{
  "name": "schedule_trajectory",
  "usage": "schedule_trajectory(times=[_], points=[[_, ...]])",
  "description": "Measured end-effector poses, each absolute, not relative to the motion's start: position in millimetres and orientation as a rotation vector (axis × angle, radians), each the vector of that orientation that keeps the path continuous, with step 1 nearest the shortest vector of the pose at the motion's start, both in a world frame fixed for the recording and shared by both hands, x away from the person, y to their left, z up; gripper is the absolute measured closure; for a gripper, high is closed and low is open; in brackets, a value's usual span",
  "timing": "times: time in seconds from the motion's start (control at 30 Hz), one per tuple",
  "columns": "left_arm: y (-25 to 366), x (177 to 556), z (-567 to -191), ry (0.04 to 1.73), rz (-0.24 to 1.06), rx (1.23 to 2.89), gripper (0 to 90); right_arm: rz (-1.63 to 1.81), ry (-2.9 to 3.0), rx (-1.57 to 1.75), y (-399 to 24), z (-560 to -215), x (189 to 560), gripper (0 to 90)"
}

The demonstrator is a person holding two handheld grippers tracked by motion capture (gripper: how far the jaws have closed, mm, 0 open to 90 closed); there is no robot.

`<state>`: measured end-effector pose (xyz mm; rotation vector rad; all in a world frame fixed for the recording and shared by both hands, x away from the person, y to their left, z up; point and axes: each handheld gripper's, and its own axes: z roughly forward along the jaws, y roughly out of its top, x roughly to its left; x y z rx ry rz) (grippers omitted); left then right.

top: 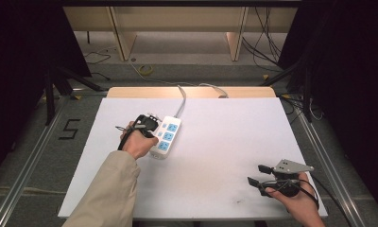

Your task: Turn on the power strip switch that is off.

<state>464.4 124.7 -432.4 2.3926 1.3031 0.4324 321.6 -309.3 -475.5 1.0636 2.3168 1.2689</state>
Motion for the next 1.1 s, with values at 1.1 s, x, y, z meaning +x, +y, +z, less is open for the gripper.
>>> schedule_trajectory(times=[1.1], points=[[117.7, 471.7, -434.1, 1.311, 0.438, 2.425, 89.8, 1.271, 2.318, 1.059, -308.9, -475.4, 321.6, 32.9]])
